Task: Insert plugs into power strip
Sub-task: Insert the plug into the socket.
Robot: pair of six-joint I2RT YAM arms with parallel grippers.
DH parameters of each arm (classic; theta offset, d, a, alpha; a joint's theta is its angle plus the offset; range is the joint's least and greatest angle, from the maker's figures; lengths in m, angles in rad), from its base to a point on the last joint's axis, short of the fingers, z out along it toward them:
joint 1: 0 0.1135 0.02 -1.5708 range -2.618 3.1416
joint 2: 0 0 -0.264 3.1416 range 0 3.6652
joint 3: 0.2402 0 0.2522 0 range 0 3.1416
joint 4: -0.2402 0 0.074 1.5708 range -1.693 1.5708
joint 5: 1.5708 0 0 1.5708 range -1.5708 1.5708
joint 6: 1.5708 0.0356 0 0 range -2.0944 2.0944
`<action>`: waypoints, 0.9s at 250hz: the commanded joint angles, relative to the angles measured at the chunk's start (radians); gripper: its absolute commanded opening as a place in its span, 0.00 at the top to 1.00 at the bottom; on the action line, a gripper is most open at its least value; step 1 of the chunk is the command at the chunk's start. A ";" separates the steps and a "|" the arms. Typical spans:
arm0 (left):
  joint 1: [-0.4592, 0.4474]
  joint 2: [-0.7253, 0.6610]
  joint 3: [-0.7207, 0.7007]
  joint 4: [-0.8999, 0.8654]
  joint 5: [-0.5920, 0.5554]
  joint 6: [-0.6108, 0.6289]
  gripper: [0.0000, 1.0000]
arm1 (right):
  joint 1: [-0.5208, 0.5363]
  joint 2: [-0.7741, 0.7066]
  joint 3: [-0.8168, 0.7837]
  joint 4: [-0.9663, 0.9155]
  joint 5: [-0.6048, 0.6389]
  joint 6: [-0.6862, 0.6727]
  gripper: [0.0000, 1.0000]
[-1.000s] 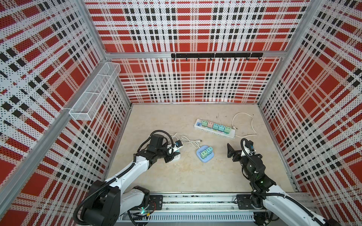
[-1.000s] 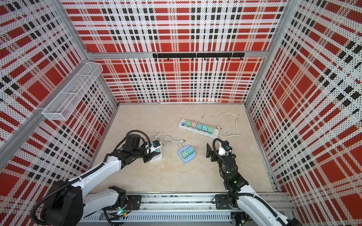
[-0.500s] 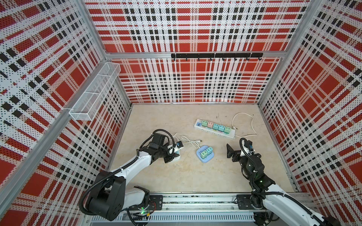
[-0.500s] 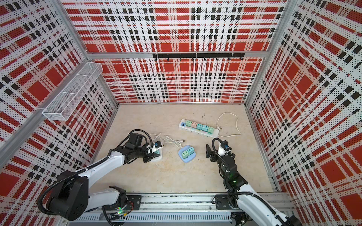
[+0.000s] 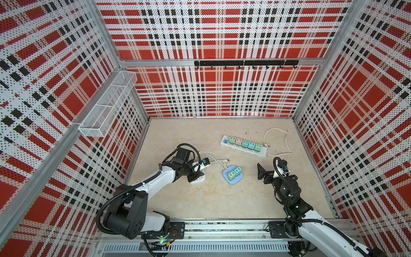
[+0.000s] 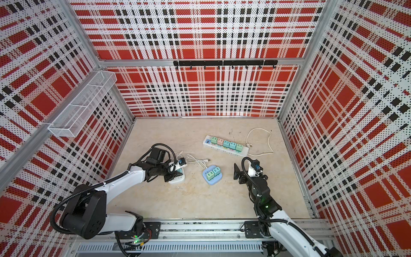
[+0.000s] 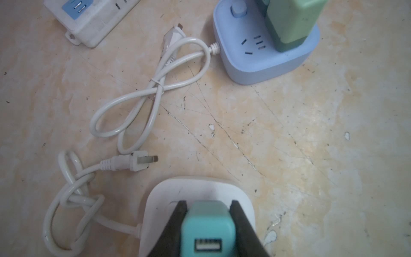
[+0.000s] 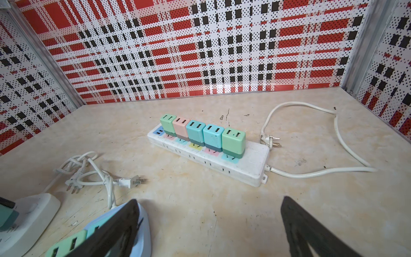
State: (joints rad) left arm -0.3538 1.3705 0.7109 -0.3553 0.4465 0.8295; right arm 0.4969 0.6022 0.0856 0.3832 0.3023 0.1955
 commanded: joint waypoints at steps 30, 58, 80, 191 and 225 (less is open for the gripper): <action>0.024 0.009 -0.082 0.103 0.065 -0.007 1.00 | -0.003 -0.025 -0.012 0.017 -0.005 0.005 0.00; 0.023 0.022 -0.065 0.083 0.076 -0.007 1.00 | -0.003 -0.022 -0.012 0.018 -0.005 0.005 0.00; 0.022 0.025 -0.062 0.083 0.081 -0.010 1.00 | -0.003 -0.024 -0.012 0.017 -0.006 0.005 0.00; -0.136 -0.012 -0.122 0.168 -0.077 -0.124 1.00 | -0.003 -0.035 -0.014 0.009 -0.006 0.007 0.00; -0.171 0.027 -0.111 0.180 -0.153 -0.146 1.00 | -0.003 -0.033 -0.014 0.009 -0.009 0.007 0.00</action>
State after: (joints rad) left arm -0.5064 1.3624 0.6121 -0.1726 0.3832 0.7208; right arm 0.4965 0.5808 0.0837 0.3687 0.2989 0.1959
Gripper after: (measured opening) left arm 0.311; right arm 0.999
